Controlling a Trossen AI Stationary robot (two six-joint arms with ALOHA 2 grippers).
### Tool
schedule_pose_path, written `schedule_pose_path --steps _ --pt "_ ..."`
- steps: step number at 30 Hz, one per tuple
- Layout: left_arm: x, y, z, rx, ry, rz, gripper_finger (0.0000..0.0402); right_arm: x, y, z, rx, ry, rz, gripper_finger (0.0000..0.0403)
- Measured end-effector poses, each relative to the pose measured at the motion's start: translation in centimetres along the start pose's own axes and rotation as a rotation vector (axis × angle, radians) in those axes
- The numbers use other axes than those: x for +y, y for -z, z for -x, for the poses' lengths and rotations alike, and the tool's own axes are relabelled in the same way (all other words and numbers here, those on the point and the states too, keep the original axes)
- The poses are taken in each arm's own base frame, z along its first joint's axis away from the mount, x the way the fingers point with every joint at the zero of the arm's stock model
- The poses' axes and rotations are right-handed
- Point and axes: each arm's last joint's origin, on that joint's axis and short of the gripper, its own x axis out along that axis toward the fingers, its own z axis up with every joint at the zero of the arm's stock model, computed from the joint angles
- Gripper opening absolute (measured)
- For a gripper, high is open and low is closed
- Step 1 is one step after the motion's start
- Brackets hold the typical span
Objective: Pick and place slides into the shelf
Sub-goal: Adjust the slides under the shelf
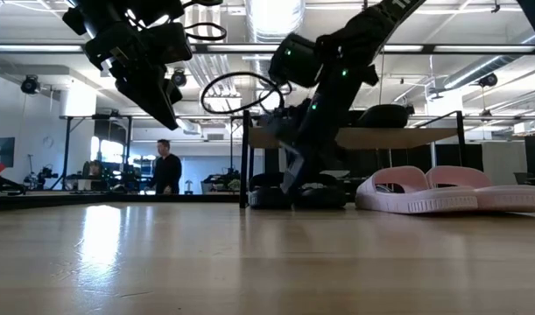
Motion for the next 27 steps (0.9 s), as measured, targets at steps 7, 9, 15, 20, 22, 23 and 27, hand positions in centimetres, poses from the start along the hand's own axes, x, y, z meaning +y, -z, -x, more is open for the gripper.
schedule_pose_path --steps 7,9,15,20,22,23,27 --pt "0.0 0.0 0.0 -0.002 0.000 -0.001 0.0000 2.1 3.6 3.7 0.242 -0.066 0.052 0.0013" --pt "0.0 0.0 0.0 -0.003 0.000 -0.001 0.0000 2.3 5.0 4.9 0.281 -0.003 0.045 0.0013" --pt "0.0 0.0 0.0 -0.005 0.000 -0.007 0.0000 2.2 9.9 7.4 0.309 0.101 -0.106 0.0013" --pt "0.0 0.0 0.0 -0.005 0.000 -0.031 0.0000 1.3 13.8 8.6 0.307 0.172 -0.318 0.0013" --pt "0.0 0.0 0.0 -0.004 0.000 -0.032 0.0000 0.7 14.9 8.7 0.297 0.203 -0.373 0.0013" --pt "0.0 0.0 0.0 -0.003 0.000 -0.032 0.0000 0.4 15.3 8.7 0.298 0.217 -0.389 0.0013" --pt "0.0 0.0 0.0 -0.003 0.000 -0.037 0.0000 -1.0 15.9 8.1 0.303 0.272 -0.407 0.0013"
